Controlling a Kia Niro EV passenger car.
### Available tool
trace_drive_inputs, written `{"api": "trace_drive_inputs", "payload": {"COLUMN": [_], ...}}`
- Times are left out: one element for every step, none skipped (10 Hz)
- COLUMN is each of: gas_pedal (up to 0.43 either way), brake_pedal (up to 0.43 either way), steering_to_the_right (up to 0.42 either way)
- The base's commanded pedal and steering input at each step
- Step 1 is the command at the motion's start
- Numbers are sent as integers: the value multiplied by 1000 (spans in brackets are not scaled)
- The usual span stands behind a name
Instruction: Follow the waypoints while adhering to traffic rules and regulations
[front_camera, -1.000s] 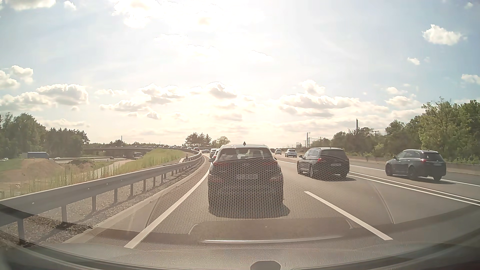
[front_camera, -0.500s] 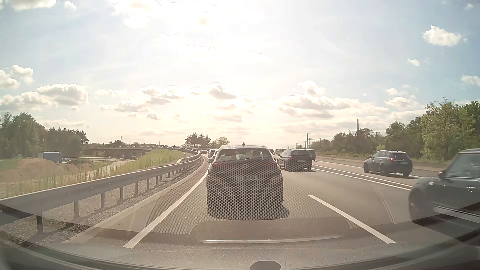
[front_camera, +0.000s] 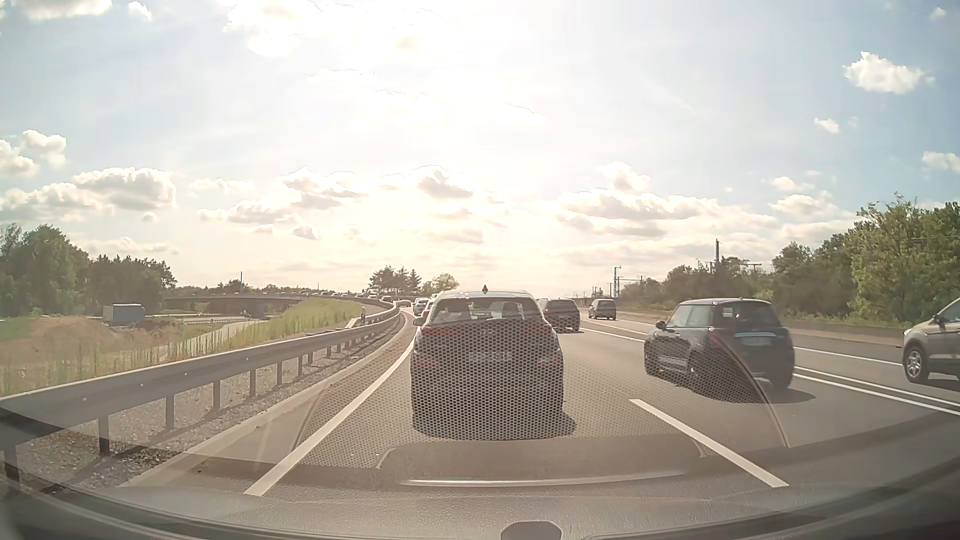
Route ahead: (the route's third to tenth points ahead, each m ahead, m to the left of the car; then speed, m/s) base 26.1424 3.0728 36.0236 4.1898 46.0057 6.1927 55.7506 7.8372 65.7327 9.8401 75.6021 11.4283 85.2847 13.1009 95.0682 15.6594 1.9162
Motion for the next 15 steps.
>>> {"api": "trace_drive_inputs", "payload": {"gas_pedal": [47, 47, 47, 47, 47, 47, 59, 59, 59, 67, 67, 67, 79, 79, 79], "brake_pedal": [0, 0, 0, 0, 0, 0, 0, 0, 0, 0, 0, 0, 0, 0, 0], "steering_to_the_right": [-6, -6, -6, -8, -10, -11, -14, -16, -20, -22, -24, -26, -28, -29, -30]}}
